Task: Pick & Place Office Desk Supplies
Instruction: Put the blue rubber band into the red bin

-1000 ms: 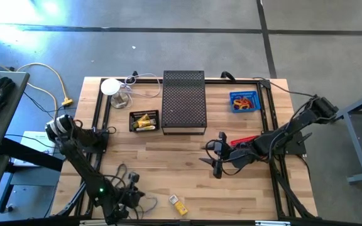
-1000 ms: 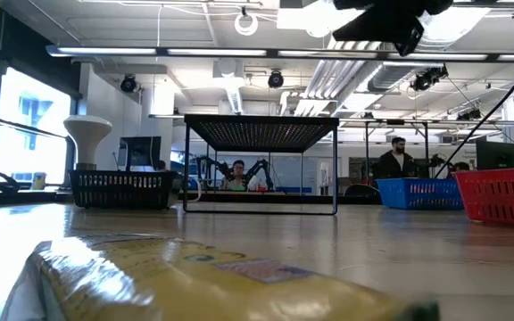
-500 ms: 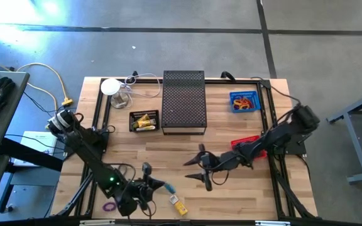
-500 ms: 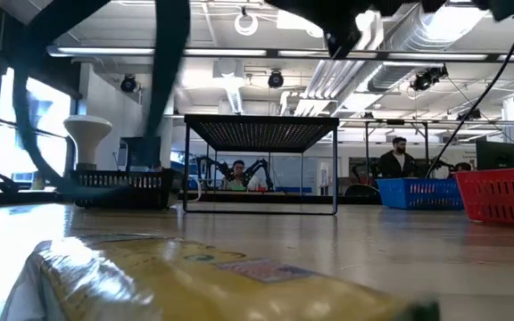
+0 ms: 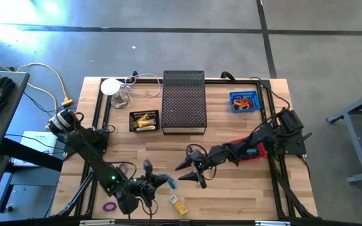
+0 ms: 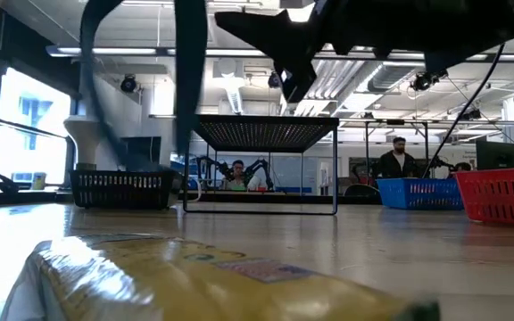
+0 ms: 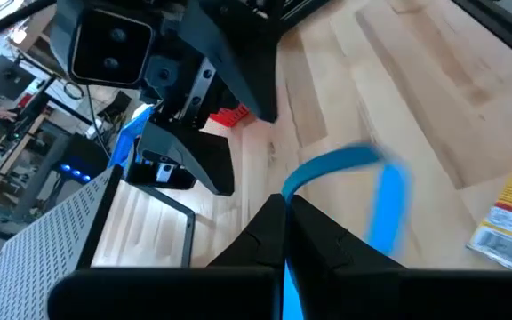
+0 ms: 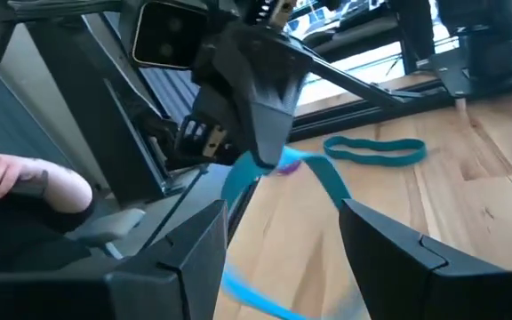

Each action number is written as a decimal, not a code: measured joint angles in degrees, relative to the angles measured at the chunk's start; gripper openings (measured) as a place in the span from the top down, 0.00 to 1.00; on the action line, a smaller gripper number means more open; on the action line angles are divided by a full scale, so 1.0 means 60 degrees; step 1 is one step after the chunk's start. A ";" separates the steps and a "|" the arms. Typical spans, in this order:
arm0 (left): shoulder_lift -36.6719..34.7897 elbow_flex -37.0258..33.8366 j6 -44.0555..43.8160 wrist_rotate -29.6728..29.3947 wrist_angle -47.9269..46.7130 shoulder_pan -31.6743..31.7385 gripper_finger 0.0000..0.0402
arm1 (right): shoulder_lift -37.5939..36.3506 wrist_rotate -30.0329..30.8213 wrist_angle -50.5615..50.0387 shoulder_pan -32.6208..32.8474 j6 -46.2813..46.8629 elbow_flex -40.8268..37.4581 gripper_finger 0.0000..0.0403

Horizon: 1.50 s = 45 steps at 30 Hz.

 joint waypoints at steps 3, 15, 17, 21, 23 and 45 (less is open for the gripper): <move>0.0000 0.0000 -0.0040 0.0033 0.0018 0.0288 1.00 | -0.0002 -0.0388 -0.0206 0.0006 0.0024 0.0250 0.49; 0.0007 0.0000 -0.0355 0.0655 0.0050 0.0958 1.00 | -0.0004 0.0405 -0.0975 0.0342 -0.0040 0.0425 0.49; 0.0007 0.0000 -0.0359 0.0657 0.0059 0.0895 1.00 | -0.0004 0.0837 -0.1219 0.0346 -0.0074 0.0425 0.49; 0.0007 0.0000 -0.0361 0.0685 0.0058 0.0739 1.00 | -0.0004 0.2065 -0.1855 0.0327 0.0019 0.0421 0.49; 0.0007 0.0000 -0.0527 0.0685 0.0055 0.0673 1.00 | -0.0004 0.2155 -0.1834 0.0332 0.0031 0.0421 0.49; 0.0007 0.0000 -0.0803 0.0674 0.0051 0.0962 1.00 | -0.0004 0.0662 -0.1240 0.0329 0.1021 0.0421 0.49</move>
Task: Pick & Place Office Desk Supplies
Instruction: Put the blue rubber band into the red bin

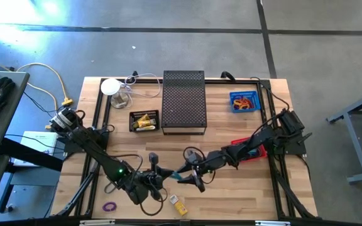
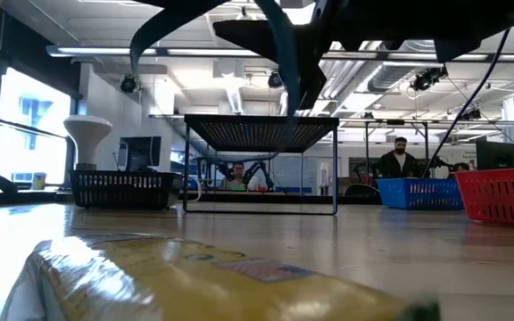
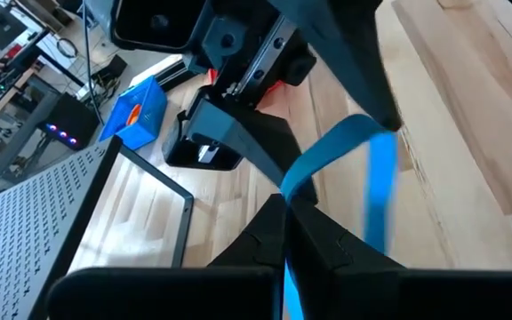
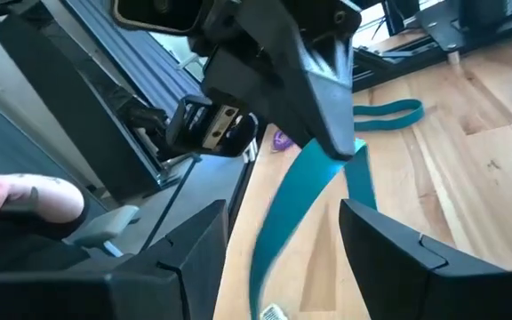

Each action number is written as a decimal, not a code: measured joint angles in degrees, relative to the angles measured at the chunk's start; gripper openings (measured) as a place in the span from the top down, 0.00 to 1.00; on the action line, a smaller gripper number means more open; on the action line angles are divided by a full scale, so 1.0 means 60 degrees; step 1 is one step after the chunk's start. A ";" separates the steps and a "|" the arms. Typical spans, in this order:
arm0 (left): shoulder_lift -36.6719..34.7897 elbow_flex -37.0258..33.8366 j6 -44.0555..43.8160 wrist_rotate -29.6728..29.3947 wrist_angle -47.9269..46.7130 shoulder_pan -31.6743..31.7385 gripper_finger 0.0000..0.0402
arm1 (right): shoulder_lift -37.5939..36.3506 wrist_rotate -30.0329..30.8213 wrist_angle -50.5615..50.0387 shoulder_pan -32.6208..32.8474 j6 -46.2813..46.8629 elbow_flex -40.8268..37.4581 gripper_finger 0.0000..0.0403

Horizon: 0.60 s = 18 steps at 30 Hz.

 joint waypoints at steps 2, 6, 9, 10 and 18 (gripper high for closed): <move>0.0000 0.0000 0.0059 0.0000 0.0000 0.0003 1.00 | 0.0000 -0.0087 0.0000 -0.0049 -0.0001 0.0000 0.49; 0.0000 0.0000 0.0297 -0.0002 0.0000 0.0008 1.00 | 0.0000 -0.0494 0.0007 -0.0075 -0.0001 0.0000 0.49; 0.0000 0.0000 0.0295 0.0000 0.0000 0.0115 1.00 | 0.0000 -0.0603 0.0166 -0.0063 -0.0001 0.0000 0.49; 0.0000 0.0000 0.0295 0.0000 0.0000 0.0165 1.00 | -0.0004 -0.0691 0.0218 -0.0066 -0.0001 0.0000 0.49; 0.0000 0.0000 0.0299 0.0000 0.0000 0.0613 1.00 | -0.0004 -0.1069 0.0219 -0.0033 -0.0001 0.0000 0.49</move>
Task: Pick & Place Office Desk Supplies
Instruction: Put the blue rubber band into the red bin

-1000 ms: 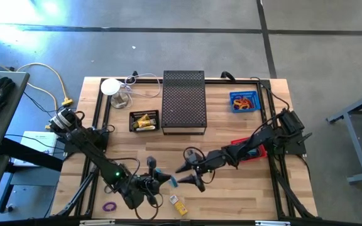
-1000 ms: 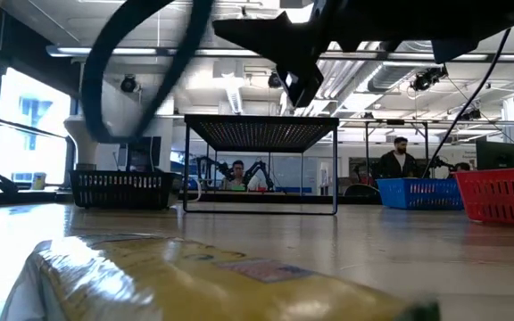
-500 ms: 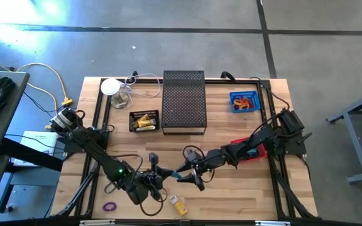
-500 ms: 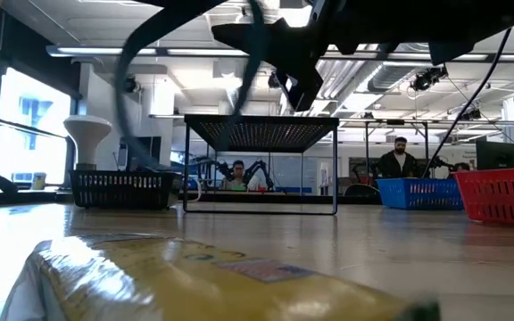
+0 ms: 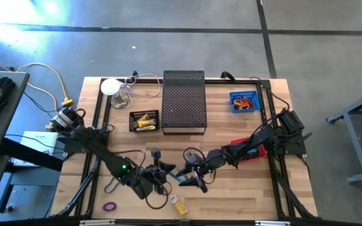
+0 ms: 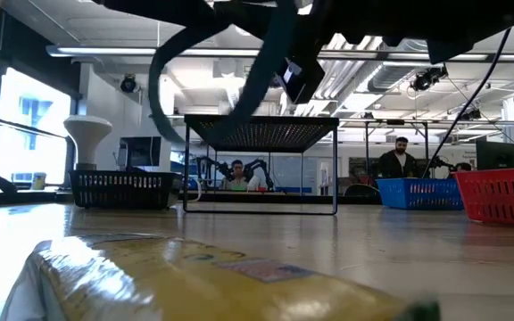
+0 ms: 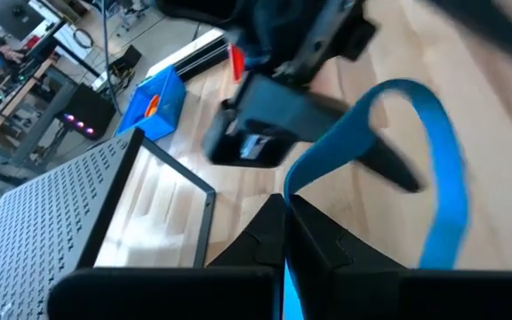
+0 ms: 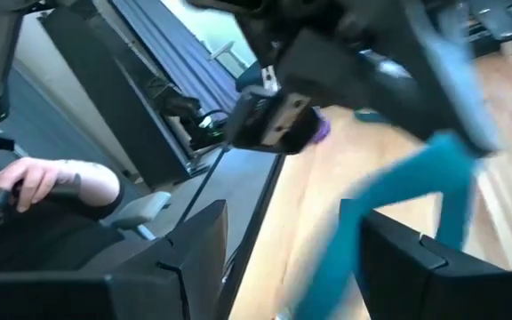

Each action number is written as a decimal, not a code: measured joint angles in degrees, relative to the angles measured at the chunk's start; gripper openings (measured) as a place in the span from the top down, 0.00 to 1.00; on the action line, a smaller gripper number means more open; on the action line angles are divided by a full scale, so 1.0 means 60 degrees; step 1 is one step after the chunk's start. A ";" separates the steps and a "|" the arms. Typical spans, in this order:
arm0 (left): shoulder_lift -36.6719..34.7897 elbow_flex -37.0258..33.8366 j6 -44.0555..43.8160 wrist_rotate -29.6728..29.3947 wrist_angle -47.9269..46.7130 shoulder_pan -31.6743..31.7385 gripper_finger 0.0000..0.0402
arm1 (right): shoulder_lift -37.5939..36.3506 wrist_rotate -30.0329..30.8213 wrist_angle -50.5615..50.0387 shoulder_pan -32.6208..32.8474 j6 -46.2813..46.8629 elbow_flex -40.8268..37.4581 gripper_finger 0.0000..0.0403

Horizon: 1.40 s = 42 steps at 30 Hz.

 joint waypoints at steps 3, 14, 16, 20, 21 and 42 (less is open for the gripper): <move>0.0000 0.0000 -0.0069 0.0000 0.0000 0.0183 1.00 | 0.0000 -0.0130 -0.0002 0.0039 -0.0048 0.0000 0.49; 0.0000 0.0000 -0.0224 -0.0015 -0.0039 0.0268 1.00 | 0.0000 -0.0149 0.0000 0.0042 -0.0652 0.0000 0.62; 0.0000 0.0000 -0.0227 -0.0011 -0.0075 0.0254 1.00 | 0.0000 -0.0133 -0.0004 0.0042 -0.0674 0.0000 0.67; 0.0000 0.0000 -0.0302 -0.0004 -0.0139 0.0258 1.00 | 0.0000 -0.0131 -0.0004 0.0039 -0.0785 0.0000 0.74; 0.0000 0.0000 -0.0315 -0.0007 -0.0182 0.0258 1.00 | 0.0000 -0.0131 -0.0004 0.0039 -0.0822 0.0000 0.76; 0.0000 0.0000 -0.0546 0.0021 -0.0514 0.0218 0.95 | 0.0000 0.0118 -0.0452 0.0039 -0.1515 0.0000 0.99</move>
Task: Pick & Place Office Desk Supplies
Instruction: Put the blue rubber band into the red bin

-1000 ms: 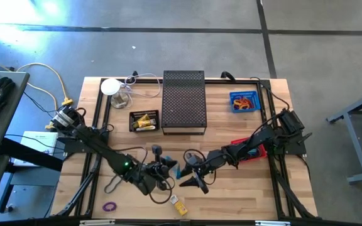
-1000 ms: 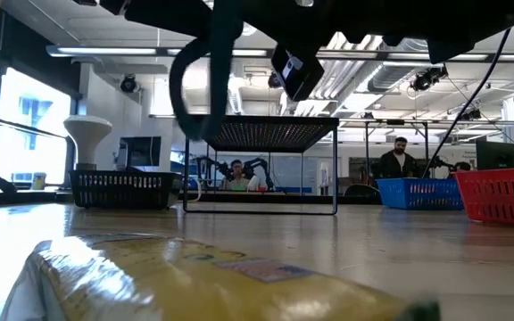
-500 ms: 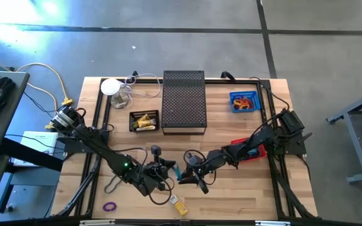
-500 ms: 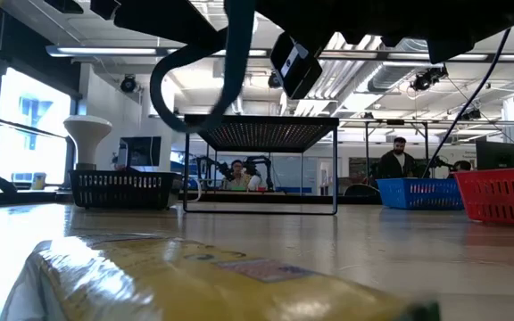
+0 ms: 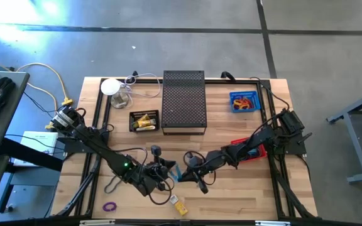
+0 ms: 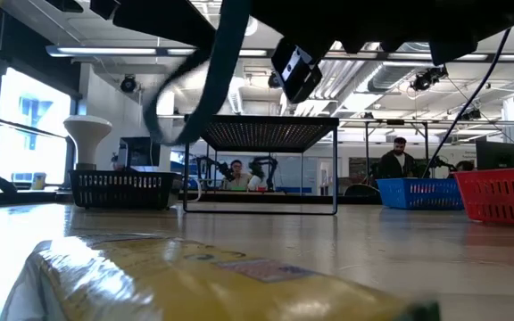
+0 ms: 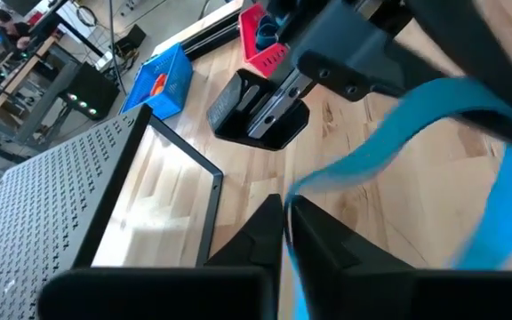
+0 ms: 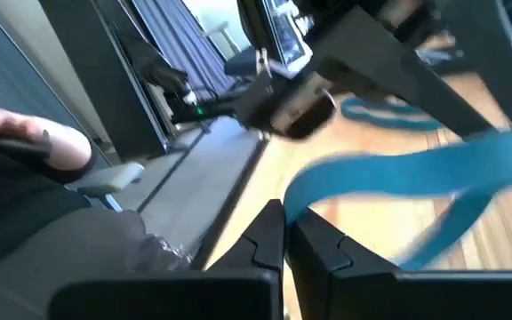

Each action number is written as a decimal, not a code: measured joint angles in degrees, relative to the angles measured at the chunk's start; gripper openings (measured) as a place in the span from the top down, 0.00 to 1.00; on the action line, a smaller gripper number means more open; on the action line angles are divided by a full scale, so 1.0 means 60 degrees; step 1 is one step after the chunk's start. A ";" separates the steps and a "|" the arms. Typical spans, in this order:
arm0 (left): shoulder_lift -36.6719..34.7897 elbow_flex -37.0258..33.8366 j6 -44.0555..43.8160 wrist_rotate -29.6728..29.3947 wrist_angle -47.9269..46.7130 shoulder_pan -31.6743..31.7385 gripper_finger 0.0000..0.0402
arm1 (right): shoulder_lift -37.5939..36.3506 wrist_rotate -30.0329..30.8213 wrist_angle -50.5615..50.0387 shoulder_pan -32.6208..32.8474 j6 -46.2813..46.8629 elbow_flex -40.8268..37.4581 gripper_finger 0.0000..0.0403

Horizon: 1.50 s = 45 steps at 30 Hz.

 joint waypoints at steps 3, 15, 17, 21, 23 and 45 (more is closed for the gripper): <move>0.0000 0.0000 0.0024 0.0165 0.0002 -0.0060 0.88 | -0.0003 0.0352 -0.0641 0.0000 0.0005 0.0000 0.99; 0.0000 0.0000 -0.0649 0.0326 0.0004 -0.0538 0.66 | -0.1571 0.3494 -0.5130 0.0514 0.0266 -0.0005 0.99; 0.0000 0.0000 -0.0794 0.0507 0.0004 -0.0618 0.66 | -0.2201 0.4585 -0.6109 0.0844 0.0524 0.0005 0.99; 0.0000 0.0000 -0.1091 0.0923 -0.0010 -0.0739 0.66 | -0.3527 0.6464 -0.8092 0.1805 0.1475 0.0014 0.99; 0.0000 0.0000 -0.1271 0.1048 -0.0029 -0.0784 0.66 | -0.4002 0.7198 -0.9131 0.2319 0.2107 0.0009 0.99; 0.0000 0.0000 -0.1889 0.2277 -0.0182 -0.0867 0.66 | -0.4800 0.8963 -1.8736 0.4492 1.1156 -0.0002 0.99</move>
